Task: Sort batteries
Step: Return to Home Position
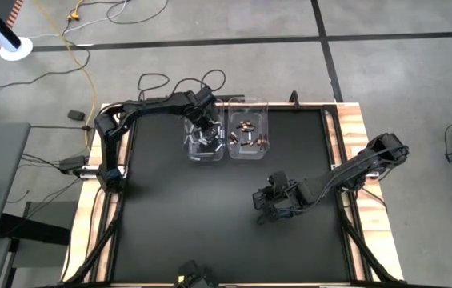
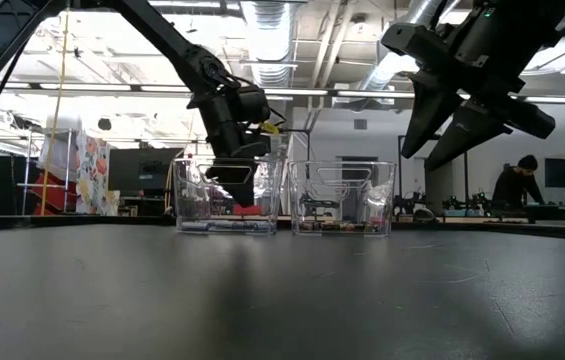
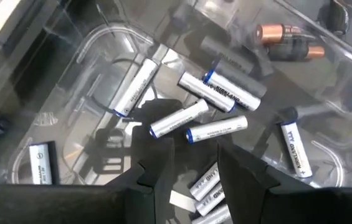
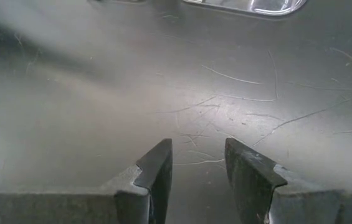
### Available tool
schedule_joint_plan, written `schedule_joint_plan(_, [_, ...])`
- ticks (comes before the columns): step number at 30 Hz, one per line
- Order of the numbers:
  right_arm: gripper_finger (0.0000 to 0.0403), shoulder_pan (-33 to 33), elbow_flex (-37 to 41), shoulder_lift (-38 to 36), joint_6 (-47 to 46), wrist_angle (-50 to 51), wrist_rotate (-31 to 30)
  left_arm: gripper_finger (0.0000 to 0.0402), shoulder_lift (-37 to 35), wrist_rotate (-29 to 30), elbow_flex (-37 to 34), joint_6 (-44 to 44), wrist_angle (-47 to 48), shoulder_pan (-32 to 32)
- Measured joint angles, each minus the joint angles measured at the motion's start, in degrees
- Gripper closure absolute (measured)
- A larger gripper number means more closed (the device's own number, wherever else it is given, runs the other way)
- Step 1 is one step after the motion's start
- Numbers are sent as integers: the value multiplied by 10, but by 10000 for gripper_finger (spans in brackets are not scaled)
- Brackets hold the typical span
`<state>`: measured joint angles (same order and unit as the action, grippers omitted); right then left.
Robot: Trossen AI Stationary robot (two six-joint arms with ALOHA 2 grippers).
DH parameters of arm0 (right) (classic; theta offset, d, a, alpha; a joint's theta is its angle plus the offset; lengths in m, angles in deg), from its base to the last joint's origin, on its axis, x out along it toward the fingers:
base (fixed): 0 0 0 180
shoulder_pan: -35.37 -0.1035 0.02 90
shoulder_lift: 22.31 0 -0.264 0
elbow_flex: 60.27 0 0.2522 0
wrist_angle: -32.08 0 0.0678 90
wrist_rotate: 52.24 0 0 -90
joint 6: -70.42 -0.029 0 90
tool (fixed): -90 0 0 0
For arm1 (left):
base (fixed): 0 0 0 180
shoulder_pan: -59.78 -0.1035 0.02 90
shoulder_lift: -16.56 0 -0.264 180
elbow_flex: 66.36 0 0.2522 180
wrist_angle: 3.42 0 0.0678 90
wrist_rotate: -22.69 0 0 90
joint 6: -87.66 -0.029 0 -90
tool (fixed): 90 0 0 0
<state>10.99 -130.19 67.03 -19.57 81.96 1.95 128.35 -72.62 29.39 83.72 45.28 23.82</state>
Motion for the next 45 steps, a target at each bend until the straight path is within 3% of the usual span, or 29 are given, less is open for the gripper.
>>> schedule_joint_plan(8, [239,-5,0,0,3,-2,0,284,0,0,0,40,1,1])
schedule_joint_plan(12, [239,-11,0,0,5,-3,0,284,-7,-1,0,117,4,3])
schedule_joint_plan(15, [239,-16,0,0,8,-2,0,284,-24,-4,0,128,4,5])
schedule_joint_plan(28, [239,-72,0,0,196,21,0,284,-144,-4,0,149,52,37])
schedule_joint_plan(34, [239,-83,0,0,278,35,0,284,-193,-4,0,254,113,55])
schedule_joint_plan(40, [239,-80,0,0,290,35,0,284,-246,26,-19,229,103,136])
schedule_joint_plan(45, [239,-69,0,0,290,35,0,284,-272,151,-87,258,30,250])
